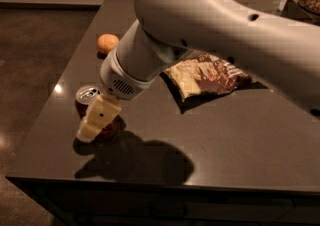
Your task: Pick coke can
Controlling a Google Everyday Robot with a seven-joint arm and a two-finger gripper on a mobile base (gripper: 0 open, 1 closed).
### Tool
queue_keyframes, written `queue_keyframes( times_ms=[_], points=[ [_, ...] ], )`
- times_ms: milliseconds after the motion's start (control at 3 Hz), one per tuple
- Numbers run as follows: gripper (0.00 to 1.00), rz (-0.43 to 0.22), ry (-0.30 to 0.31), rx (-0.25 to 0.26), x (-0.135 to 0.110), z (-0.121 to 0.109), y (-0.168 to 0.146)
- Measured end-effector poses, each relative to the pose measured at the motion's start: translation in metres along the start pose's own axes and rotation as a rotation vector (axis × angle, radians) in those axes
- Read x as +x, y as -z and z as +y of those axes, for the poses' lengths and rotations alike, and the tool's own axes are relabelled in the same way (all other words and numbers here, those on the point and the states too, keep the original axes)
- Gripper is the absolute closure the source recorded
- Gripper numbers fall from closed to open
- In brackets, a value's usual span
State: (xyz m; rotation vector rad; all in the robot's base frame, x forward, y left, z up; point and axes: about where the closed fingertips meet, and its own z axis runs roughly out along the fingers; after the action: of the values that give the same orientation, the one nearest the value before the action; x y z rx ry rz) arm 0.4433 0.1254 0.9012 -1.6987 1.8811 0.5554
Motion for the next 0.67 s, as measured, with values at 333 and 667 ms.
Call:
queue_keyframes(
  times_ms=[333,667],
  points=[
    [0.36,-0.017,0.004,-0.022,-0.0022,0.0015,0.0000],
    [0.59,-0.038,0.009,-0.050,-0.0046,0.0001,0.0065]
  ],
)
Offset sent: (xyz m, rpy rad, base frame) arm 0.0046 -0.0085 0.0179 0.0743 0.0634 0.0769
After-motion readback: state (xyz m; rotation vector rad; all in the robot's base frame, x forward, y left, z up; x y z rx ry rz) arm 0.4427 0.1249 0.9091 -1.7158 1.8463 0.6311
